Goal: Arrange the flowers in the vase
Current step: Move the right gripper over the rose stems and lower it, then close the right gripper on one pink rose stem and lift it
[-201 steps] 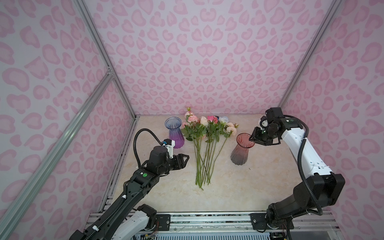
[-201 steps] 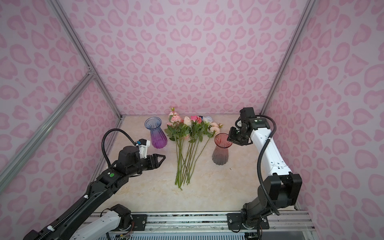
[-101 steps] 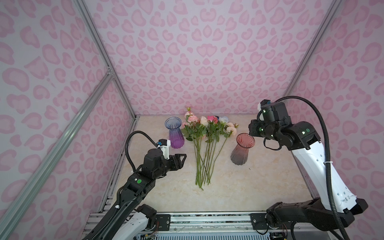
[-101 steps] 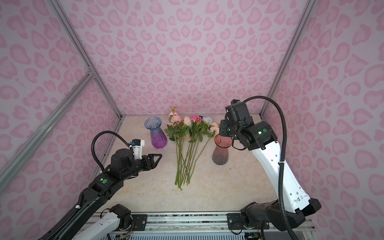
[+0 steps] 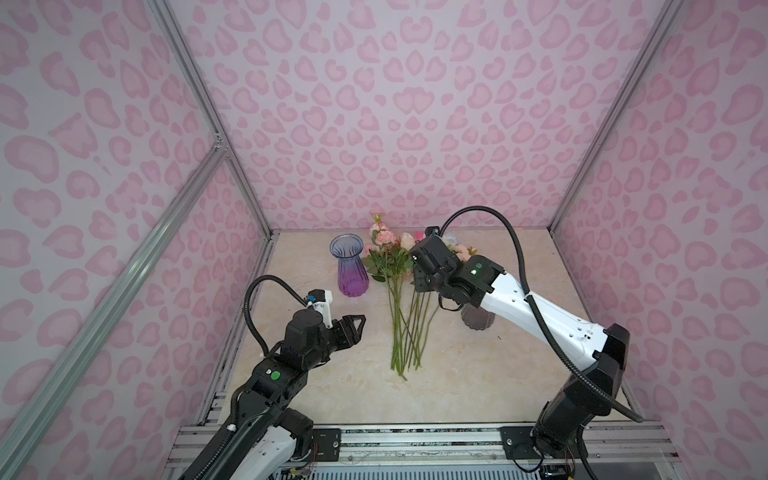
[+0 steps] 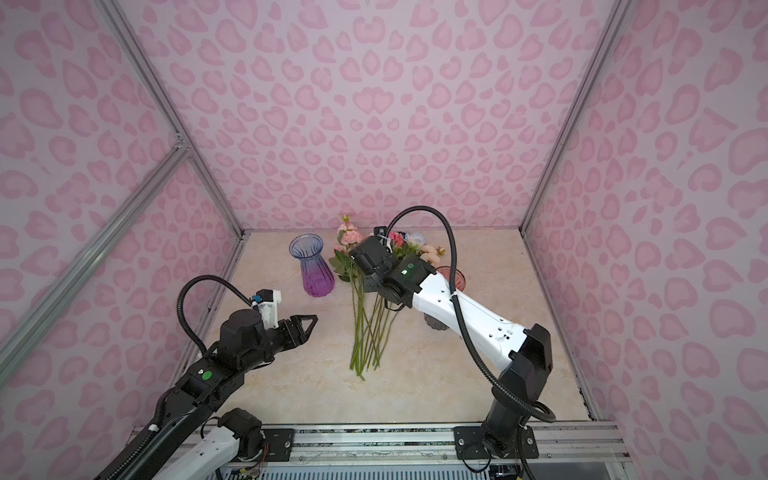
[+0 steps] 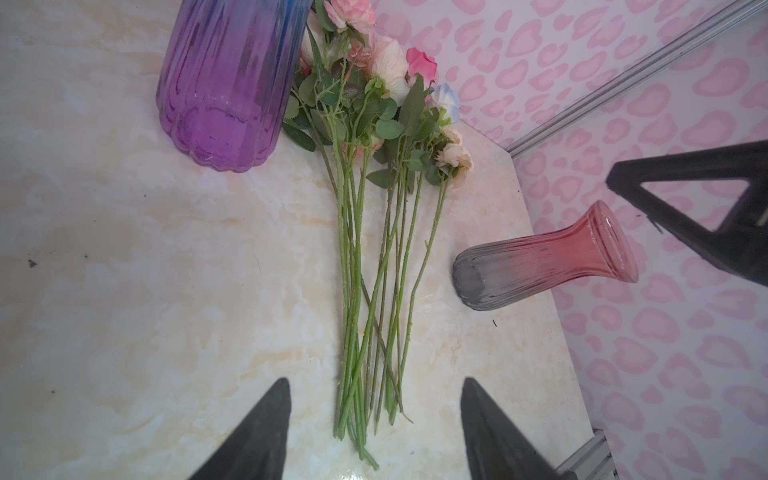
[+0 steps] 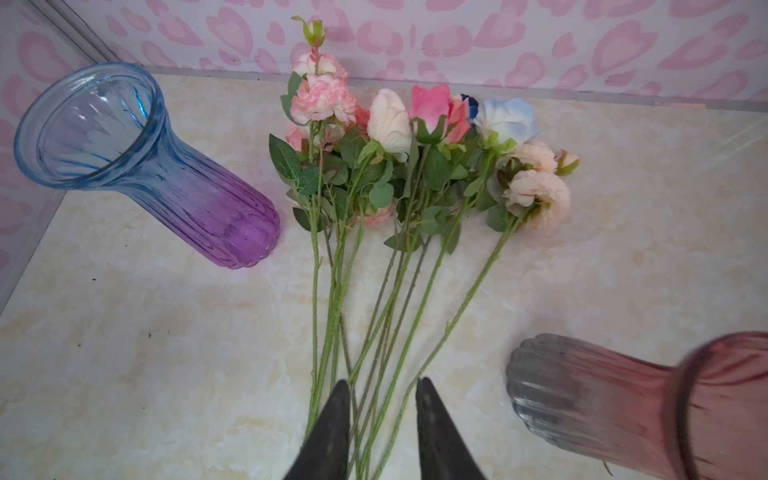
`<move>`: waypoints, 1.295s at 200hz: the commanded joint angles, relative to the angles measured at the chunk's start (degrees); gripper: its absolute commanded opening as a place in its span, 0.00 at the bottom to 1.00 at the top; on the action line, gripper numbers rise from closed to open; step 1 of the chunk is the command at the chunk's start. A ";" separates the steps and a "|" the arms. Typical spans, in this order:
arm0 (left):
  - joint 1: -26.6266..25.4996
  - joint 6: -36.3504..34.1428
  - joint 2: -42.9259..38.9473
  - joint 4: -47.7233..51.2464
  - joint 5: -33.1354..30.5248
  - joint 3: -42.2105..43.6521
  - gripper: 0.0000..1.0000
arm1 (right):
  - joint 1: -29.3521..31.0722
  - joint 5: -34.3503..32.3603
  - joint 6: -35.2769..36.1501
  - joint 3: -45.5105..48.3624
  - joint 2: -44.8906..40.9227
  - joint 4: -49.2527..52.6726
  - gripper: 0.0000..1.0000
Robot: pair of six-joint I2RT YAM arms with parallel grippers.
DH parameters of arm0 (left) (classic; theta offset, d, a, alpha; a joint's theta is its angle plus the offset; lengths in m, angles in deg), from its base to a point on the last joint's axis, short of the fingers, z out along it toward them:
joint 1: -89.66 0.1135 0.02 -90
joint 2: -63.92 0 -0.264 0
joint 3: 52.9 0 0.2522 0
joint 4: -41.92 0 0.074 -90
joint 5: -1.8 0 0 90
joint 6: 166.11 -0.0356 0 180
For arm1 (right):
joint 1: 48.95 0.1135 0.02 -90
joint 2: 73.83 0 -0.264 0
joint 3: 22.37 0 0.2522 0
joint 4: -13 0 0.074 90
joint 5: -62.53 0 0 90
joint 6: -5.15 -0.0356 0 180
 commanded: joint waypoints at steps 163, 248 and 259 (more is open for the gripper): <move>-0.02 0.92 1.22 0.29 0.92 1.80 0.66 | -5.18 23.16 -7.15 -0.43 24.52 -14.90 0.25; -0.02 1.12 0.88 0.63 1.48 2.29 0.65 | -4.19 20.95 -2.21 -9.30 31.98 -11.54 0.23; -0.02 1.04 0.79 0.76 1.46 2.16 0.66 | -4.15 20.60 -1.63 -10.67 33.95 -10.55 0.23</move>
